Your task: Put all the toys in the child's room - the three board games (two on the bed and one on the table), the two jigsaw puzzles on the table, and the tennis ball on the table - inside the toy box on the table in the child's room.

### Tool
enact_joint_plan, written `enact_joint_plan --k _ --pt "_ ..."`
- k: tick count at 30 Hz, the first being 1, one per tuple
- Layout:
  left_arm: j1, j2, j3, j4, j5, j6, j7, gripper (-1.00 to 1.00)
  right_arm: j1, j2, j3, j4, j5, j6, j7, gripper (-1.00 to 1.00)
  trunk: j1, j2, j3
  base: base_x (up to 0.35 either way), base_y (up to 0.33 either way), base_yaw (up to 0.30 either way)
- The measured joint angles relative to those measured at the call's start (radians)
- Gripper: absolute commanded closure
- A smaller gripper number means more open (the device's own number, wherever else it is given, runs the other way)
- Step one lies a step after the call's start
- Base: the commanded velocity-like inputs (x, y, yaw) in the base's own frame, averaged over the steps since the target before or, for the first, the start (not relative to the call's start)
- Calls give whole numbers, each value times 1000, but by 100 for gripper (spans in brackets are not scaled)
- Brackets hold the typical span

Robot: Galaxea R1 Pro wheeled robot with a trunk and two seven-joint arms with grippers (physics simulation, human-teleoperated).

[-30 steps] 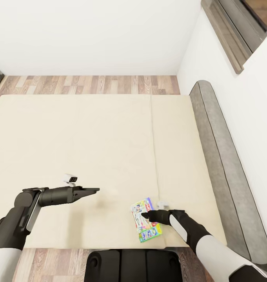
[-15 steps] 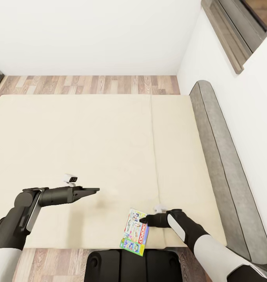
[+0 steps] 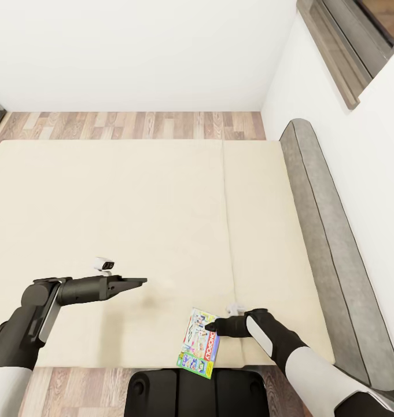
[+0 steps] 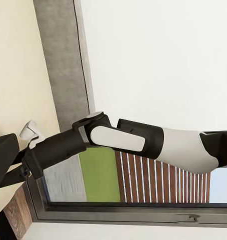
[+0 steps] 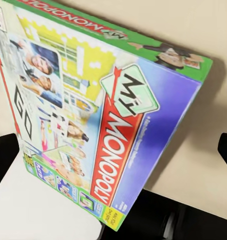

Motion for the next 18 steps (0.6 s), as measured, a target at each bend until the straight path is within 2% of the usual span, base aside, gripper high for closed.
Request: enact_joint_plan --k 10,18 --pt "0 0 0 0 0 0 0 -100 0 2 -3 -6 -5 2 9 -100 0 0 0 0 0 0" --pt "0 0 0 0 0 0 0 -100 0 31 -4 -14 -11 4 10 -100 0 0 0 0 0 0"
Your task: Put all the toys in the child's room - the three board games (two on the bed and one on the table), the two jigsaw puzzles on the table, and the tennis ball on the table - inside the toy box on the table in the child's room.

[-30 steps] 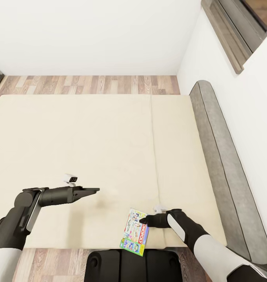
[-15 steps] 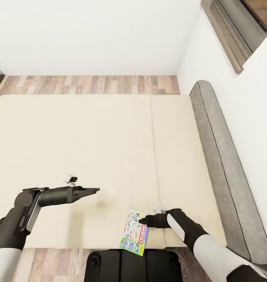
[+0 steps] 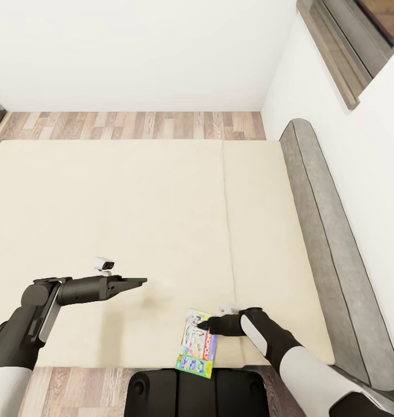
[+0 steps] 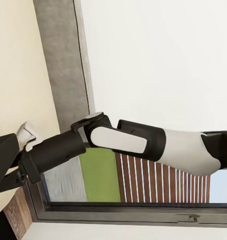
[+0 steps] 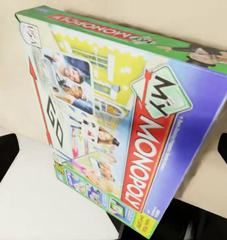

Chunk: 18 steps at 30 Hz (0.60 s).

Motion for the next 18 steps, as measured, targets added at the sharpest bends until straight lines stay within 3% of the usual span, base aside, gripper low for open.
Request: enact_joint_plan --k 9,18 --pt "0 1 0 0 1 0 0 -100 -1 12 -7 0 -15 2 4 -100 0 0 0 0 0 0" --pt "0 0 0 0 -1 0 0 -100 0 3 -21 2 -39 -1 31 -100 0 0 0 0 0 0"
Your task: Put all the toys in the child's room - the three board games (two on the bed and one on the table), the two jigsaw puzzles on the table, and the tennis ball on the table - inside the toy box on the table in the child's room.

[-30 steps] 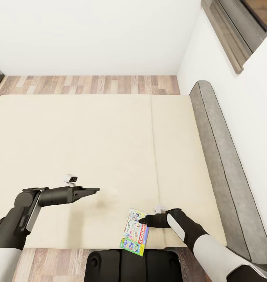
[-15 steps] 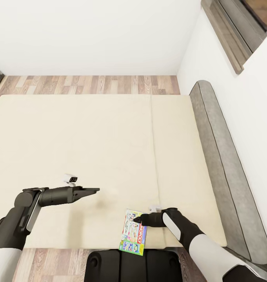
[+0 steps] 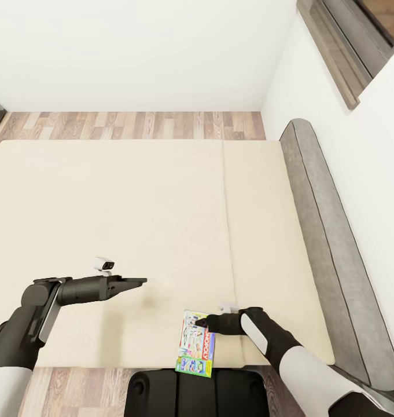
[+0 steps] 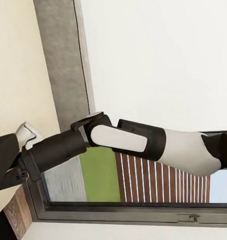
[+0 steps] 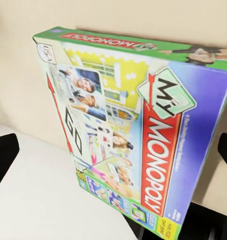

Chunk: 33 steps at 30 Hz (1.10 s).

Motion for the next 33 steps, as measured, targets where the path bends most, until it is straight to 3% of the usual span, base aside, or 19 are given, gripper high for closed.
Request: enact_joint_plan --k 33 --pt "0 1 0 0 1 0 0 -100 0 -8 -2 28 3 -1 3 -100 0 0 0 0 0 0"
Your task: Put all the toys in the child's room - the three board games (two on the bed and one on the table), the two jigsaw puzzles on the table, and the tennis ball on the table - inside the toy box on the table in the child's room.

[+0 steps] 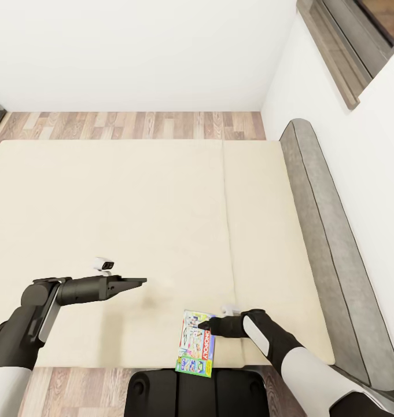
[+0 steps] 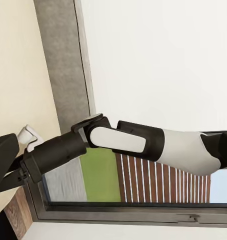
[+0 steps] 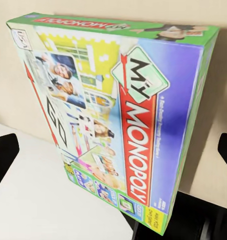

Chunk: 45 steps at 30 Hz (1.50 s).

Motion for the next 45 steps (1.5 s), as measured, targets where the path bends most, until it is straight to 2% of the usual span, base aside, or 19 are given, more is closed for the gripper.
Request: enact_joint_plan --k 13,26,45 --pt "2 3 1 0 2 0 0 -100 0 0 -1 -1 -3 -4 3 -100 0 0 0 0 0 0" --pt "4 31 1 0 8 0 0 -100 0 3 -1 -3 -3 -3 5 -100 0 0 -12 0 0 0" --pt "5 35 1 0 8 0 0 -100 0 8 -1 -3 -4 -5 5 -100 0 0 -17 0 0 0"
